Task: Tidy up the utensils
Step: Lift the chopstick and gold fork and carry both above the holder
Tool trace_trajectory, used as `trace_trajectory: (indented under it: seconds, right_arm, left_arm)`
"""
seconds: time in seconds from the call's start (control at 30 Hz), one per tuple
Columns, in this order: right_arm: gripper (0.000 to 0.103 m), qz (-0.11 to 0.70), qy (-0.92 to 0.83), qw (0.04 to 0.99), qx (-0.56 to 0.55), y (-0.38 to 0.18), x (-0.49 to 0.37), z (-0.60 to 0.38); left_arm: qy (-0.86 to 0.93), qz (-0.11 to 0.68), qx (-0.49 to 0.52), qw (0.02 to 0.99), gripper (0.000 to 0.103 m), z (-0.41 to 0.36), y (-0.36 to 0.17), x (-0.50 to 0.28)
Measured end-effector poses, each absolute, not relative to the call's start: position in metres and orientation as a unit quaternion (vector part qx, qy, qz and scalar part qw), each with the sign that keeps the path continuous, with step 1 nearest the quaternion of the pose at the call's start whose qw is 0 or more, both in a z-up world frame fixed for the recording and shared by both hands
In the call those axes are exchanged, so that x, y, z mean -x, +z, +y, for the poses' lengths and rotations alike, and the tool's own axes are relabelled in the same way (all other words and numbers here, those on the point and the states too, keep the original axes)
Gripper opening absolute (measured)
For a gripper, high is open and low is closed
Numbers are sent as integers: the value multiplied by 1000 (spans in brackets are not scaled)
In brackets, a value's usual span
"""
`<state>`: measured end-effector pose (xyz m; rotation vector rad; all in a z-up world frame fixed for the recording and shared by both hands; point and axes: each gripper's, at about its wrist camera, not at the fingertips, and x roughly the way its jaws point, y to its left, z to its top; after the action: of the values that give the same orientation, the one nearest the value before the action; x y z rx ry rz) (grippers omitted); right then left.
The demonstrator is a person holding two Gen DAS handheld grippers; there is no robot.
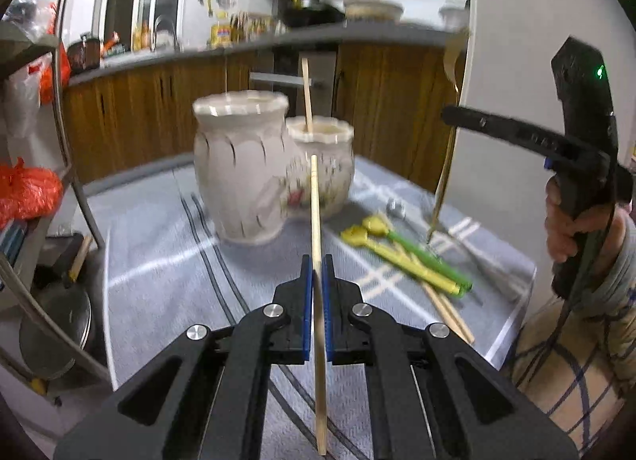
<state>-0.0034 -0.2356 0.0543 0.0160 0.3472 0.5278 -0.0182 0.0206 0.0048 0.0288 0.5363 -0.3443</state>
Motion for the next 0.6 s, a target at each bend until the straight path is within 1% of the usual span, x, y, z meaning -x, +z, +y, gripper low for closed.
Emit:
trace_trajectory:
  seconds: [0.17,0.3,0.47,0.6]
  right_arm:
    - [6,139,254,957,-7,64,8,-230]
    - [6,138,258,956,-15,76,-1,-226]
    - [6,133,266,954,-29,92,-15,-220]
    - [6,116,273,954,-40,108,-28,-213]
  left_arm:
    - [-181,219,-15,959,4,21,14,18]
    - [-185,186,-13,965,4,23,25,18]
    - [-186,144,-7,972,4,29,52,1]
    - [-185,111,20,976,4,41,76,-24]
